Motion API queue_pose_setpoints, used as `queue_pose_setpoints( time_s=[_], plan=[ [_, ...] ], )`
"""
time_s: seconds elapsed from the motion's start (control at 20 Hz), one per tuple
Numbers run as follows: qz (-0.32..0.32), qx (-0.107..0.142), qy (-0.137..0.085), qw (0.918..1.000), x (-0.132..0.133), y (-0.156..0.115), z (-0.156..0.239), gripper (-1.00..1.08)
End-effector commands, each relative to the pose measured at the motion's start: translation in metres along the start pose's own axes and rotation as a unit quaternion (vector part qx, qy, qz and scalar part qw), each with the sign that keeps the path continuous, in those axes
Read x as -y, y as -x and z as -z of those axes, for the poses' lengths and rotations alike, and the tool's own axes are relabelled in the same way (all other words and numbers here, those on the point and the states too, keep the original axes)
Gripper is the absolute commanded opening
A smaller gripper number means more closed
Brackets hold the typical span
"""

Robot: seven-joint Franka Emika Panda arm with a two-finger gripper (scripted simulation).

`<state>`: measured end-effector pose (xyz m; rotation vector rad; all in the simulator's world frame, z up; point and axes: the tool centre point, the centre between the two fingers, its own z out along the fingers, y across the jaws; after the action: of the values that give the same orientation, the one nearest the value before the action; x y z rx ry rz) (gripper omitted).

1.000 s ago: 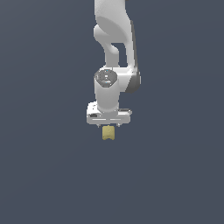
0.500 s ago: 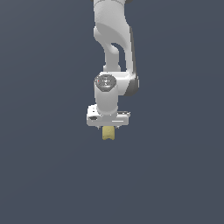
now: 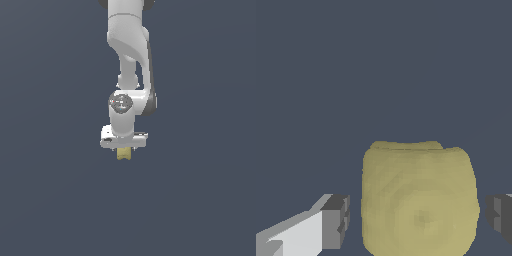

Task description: Pick up the object and move it to a goal position.

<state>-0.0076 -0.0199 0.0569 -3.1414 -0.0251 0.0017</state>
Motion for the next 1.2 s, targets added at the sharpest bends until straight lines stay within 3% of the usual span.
queue_pose_setpoints(
  time_s=[0.0, 0.25, 0.3, 1.15],
  plan=[
    [0.000, 0.000, 0.000, 1.0000, 0.000, 0.000, -0.010, 1.00],
    [0.000, -0.001, 0.000, 1.0000, 0.000, -0.001, -0.017, 1.00],
    [0.000, -0.001, 0.000, 1.0000, 0.000, -0.001, -0.017, -1.00],
    [0.000, -0.001, 0.000, 1.0000, 0.005, -0.005, 0.001, -1.00]
  ],
)
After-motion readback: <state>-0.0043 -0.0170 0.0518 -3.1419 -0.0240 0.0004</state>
